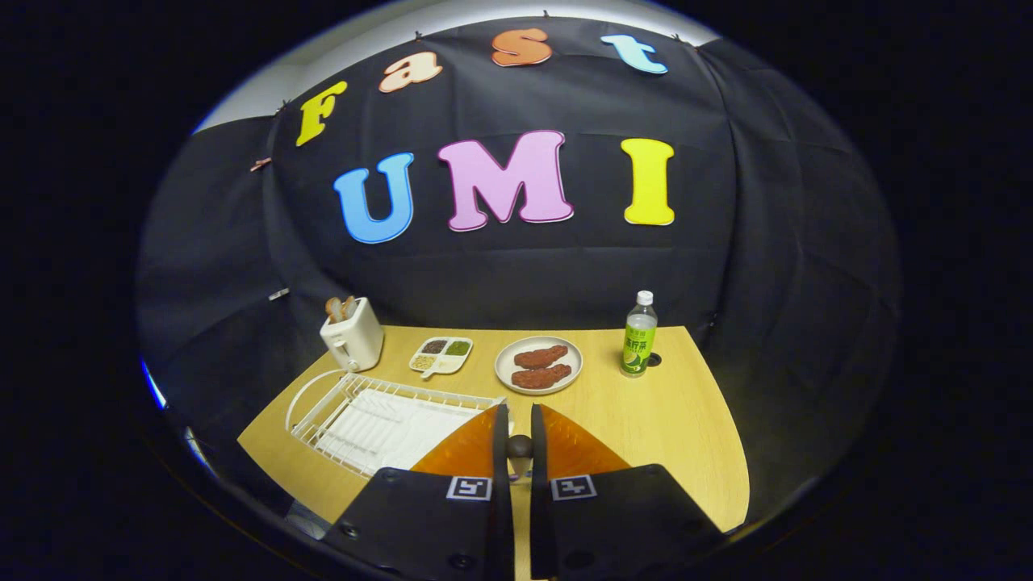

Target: Take the plate from the dish rack, then take the spoon from the basket and place it into the plate.

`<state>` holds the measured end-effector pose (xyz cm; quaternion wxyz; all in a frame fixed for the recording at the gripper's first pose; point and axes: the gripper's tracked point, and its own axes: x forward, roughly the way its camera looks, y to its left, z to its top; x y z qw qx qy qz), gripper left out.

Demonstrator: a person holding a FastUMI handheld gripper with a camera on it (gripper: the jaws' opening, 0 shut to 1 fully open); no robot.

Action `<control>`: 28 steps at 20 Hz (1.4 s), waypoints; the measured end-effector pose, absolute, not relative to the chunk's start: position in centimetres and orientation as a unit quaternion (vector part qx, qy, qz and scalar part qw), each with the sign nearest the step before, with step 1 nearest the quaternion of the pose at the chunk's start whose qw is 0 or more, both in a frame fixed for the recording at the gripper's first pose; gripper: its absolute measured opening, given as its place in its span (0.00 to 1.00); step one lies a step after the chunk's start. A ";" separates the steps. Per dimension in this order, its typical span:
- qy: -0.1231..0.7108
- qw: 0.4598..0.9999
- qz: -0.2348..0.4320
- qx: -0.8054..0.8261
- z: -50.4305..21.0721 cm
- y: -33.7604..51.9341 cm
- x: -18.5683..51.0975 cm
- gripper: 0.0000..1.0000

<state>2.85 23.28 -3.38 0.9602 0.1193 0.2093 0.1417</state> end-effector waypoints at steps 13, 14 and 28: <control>0.257 0.904 0.327 0.100 -7.7 41.6 -7.4 0.12; 0.257 0.899 0.342 0.096 -8.4 43.1 -7.6 0.12; 0.295 0.870 0.392 0.045 -15.7 44.9 -9.7 0.15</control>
